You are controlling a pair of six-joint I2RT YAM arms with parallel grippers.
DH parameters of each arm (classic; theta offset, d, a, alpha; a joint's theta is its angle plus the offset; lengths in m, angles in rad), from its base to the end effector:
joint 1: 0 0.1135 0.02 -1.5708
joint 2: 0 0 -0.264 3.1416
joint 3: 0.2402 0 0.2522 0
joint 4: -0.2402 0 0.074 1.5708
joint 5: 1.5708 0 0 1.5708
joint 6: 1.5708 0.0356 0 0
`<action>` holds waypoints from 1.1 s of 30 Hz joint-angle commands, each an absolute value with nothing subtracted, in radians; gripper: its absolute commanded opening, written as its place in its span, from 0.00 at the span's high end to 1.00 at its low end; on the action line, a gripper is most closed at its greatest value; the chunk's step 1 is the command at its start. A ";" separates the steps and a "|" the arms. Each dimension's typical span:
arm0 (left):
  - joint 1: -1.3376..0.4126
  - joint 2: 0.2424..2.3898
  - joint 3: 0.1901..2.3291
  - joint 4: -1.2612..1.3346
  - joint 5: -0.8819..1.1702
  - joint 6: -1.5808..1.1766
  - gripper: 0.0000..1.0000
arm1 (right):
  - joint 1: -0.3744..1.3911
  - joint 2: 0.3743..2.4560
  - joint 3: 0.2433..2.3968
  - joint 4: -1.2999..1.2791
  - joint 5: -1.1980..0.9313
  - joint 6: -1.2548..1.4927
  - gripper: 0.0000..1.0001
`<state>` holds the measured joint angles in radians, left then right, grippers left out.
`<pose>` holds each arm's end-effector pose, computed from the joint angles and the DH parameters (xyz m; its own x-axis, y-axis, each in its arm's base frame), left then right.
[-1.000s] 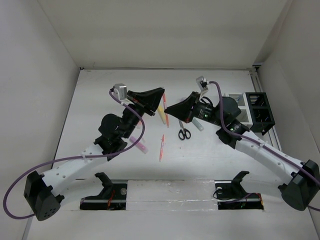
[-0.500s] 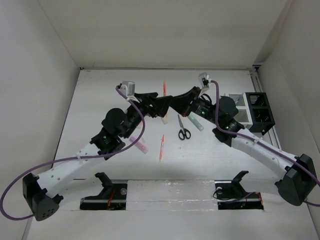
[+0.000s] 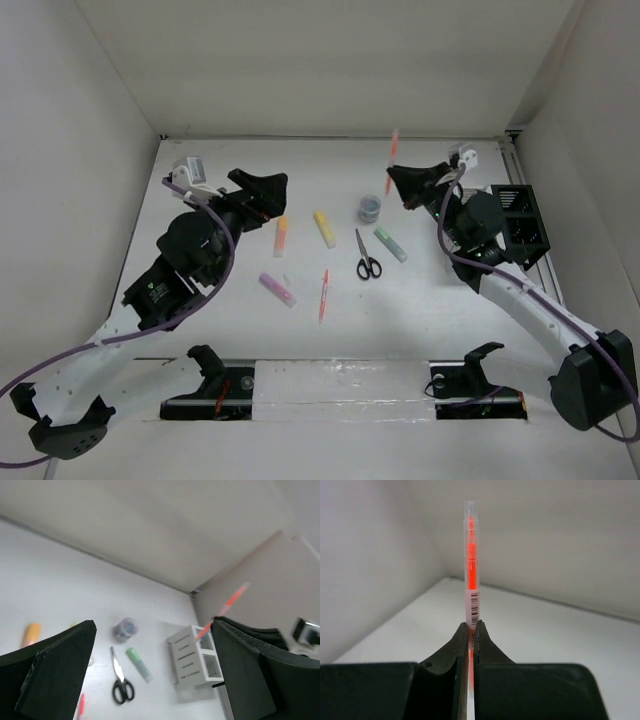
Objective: Sort the stationery into containers
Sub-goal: Place the pen in the storage box.
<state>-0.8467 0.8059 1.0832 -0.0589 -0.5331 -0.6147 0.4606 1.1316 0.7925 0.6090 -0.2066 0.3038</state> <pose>0.1186 -0.1068 0.4514 -0.0653 -0.6760 -0.7340 0.3413 0.6761 -0.6530 0.2329 0.1237 0.3566 0.0448 0.3491 -0.9360 -0.6555 0.7173 0.2361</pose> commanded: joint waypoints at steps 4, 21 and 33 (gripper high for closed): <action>-0.847 0.825 1.193 -0.564 -0.665 -0.622 0.00 | 0.250 1.052 0.744 0.563 0.001 0.031 1.00; -0.847 0.769 0.969 -0.521 -0.646 -0.522 0.00 | -0.189 1.342 0.753 0.672 -0.106 0.188 1.00; -0.847 0.744 0.969 -0.511 -0.637 -0.522 0.00 | -0.207 1.471 0.661 0.798 -0.212 0.304 1.00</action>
